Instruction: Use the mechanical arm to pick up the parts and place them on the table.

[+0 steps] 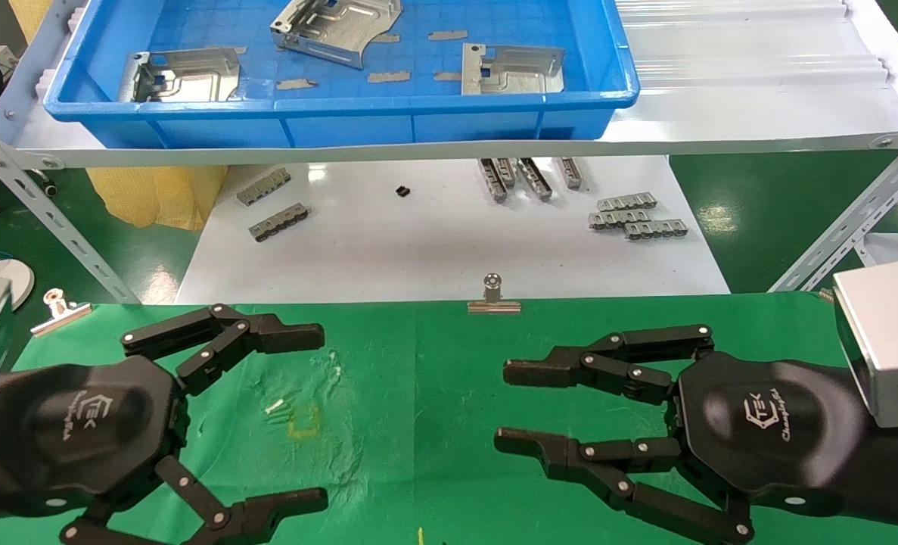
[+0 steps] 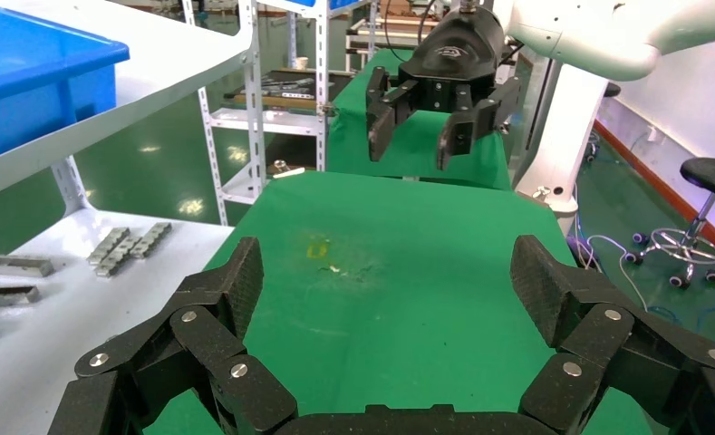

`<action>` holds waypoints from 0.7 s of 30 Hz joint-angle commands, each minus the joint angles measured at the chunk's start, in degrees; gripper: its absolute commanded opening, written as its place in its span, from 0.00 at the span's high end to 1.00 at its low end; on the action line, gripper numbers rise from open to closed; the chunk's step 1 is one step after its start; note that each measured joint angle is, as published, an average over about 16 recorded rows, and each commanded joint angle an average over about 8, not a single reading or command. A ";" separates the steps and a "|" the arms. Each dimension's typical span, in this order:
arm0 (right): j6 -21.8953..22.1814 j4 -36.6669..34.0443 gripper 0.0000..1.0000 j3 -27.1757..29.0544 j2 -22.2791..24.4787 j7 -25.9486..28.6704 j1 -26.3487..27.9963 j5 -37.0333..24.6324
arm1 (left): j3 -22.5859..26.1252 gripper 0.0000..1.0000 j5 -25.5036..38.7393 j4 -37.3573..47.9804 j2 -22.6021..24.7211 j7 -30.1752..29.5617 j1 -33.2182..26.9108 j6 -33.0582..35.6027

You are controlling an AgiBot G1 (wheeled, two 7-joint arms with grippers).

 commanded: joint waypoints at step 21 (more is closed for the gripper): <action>-0.01 -0.02 1.00 -0.03 0.00 -0.02 0.02 0.01 | 14.07 0.00 32.46 37.43 24.68 -8.79 -43.83 -20.55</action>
